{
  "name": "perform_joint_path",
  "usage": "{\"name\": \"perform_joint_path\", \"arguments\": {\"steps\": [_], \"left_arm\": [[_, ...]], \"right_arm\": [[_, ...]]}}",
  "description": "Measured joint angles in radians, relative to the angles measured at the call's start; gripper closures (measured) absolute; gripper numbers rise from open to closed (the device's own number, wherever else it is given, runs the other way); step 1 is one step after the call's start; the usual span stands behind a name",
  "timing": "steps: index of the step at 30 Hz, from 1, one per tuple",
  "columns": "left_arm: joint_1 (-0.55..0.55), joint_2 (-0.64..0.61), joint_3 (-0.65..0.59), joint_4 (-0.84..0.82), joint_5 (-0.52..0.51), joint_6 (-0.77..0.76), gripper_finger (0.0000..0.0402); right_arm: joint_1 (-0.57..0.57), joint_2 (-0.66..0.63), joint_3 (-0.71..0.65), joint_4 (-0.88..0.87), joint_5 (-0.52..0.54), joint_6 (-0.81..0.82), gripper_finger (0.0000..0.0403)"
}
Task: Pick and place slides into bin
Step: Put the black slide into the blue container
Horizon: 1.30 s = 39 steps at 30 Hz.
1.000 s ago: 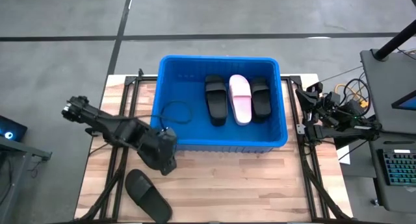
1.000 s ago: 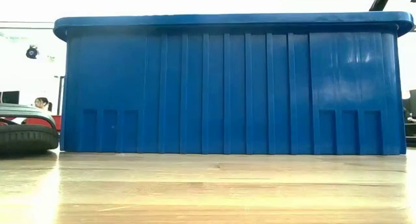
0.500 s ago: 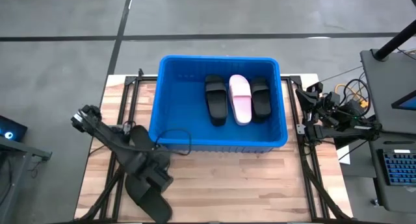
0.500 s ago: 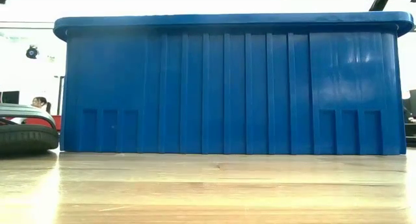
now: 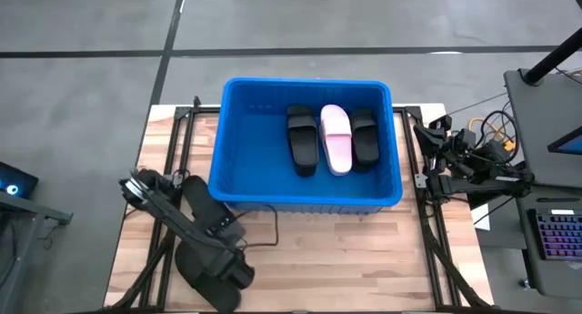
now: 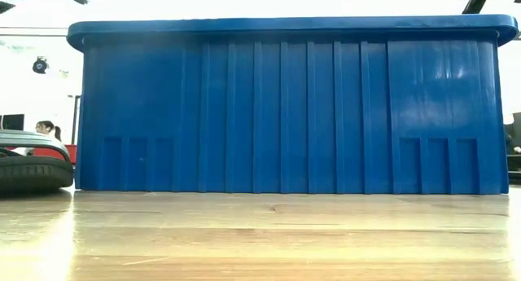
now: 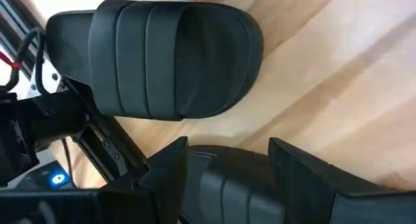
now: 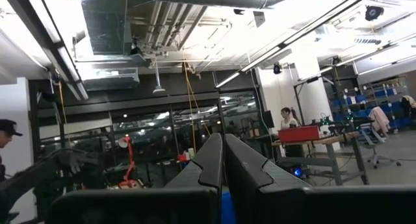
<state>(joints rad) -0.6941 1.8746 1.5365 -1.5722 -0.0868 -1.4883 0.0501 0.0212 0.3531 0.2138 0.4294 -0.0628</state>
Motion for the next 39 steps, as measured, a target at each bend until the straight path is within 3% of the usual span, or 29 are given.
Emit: {"name": "perform_joint_path", "arguments": {"steps": [9,14,17,22,28,32,36,39], "left_arm": [[-0.001,0.128,-0.007,0.002,0.000,-0.015,0.0205],[-0.021,0.145,-0.008,0.001,-0.072,-0.183,0.0214],[-0.047,0.135,-0.013,0.001,-0.097,-0.186,0.0229],[-0.089,0.095,-0.070,0.000,-0.034,-0.105,0.0255],[-0.104,-0.066,-0.060,0.002,-0.034,-0.102,0.0267],[-0.103,-0.192,-0.053,0.011,0.090,-0.124,0.0268],[-0.104,-0.280,-0.056,0.023,0.269,-0.309,0.0268],[-0.107,-0.309,-0.056,0.048,0.317,-0.420,0.0268]], "right_arm": [[0.000,0.000,0.000,0.000,0.000,0.009,0.0394],[0.000,0.000,0.000,0.000,0.000,0.012,0.0394],[0.000,0.000,0.000,0.000,0.000,0.034,0.0394],[0.000,0.000,0.000,0.000,0.000,0.043,0.0394],[0.000,0.000,0.000,0.000,0.000,0.038,0.0394],[0.000,0.000,0.000,0.000,0.000,0.037,0.0394],[0.000,0.000,0.000,-0.001,0.000,0.027,0.0394],[0.000,0.000,0.000,-0.002,0.000,0.006,0.0394]]}}
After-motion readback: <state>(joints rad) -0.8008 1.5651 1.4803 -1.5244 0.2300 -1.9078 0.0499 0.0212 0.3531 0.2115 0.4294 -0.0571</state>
